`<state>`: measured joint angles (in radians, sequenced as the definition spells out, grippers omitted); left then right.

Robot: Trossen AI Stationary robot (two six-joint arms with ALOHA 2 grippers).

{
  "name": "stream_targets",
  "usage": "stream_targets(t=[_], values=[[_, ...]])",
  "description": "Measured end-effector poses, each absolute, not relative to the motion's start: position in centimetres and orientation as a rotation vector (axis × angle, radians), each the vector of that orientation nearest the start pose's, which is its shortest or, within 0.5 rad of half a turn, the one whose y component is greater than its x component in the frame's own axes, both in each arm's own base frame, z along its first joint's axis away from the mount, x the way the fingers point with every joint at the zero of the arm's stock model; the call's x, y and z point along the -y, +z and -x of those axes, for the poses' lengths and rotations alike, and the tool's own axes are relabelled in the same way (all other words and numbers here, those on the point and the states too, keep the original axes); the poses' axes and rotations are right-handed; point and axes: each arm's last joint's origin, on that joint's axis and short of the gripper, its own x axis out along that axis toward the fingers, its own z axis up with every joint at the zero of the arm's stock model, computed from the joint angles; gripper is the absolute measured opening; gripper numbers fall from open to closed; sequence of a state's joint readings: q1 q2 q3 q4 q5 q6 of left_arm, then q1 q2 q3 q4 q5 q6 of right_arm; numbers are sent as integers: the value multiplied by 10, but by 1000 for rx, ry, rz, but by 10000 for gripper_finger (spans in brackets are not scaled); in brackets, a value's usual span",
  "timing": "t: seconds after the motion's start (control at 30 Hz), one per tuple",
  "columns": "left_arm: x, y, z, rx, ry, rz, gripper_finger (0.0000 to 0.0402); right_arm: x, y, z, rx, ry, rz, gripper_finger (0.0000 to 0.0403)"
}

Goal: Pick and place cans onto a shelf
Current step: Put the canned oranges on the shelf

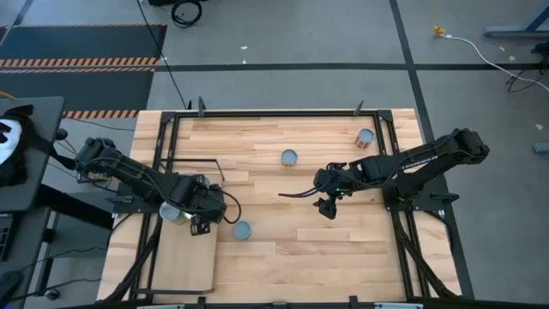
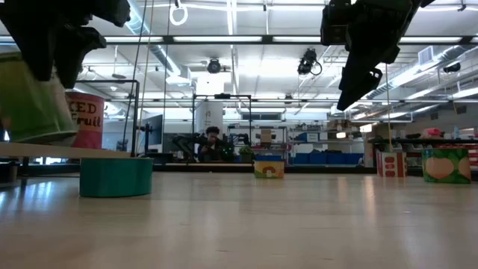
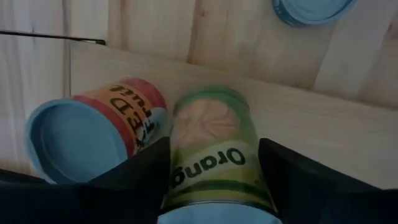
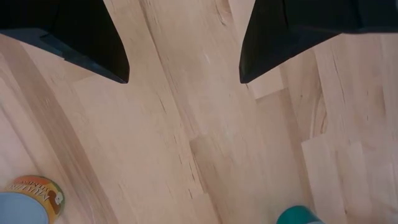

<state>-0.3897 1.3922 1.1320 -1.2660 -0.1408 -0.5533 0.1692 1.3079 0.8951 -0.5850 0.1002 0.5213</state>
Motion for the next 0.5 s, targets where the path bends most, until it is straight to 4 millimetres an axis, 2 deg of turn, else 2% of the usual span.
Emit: stream_targets(t=[0.13, 0.33, 0.5], values=[[84, 262, -215, -1456, 210, 53, 237, -40, 234, -249, -976, -195, -343, 310], [84, 263, -215, -1449, 208, 56, 273, -40, 234, -249, -986, -169, -349, 310], [87, 289, -224, -1354, 180, 66, 297, -41, 234, -249, -989, -162, -352, 310]])
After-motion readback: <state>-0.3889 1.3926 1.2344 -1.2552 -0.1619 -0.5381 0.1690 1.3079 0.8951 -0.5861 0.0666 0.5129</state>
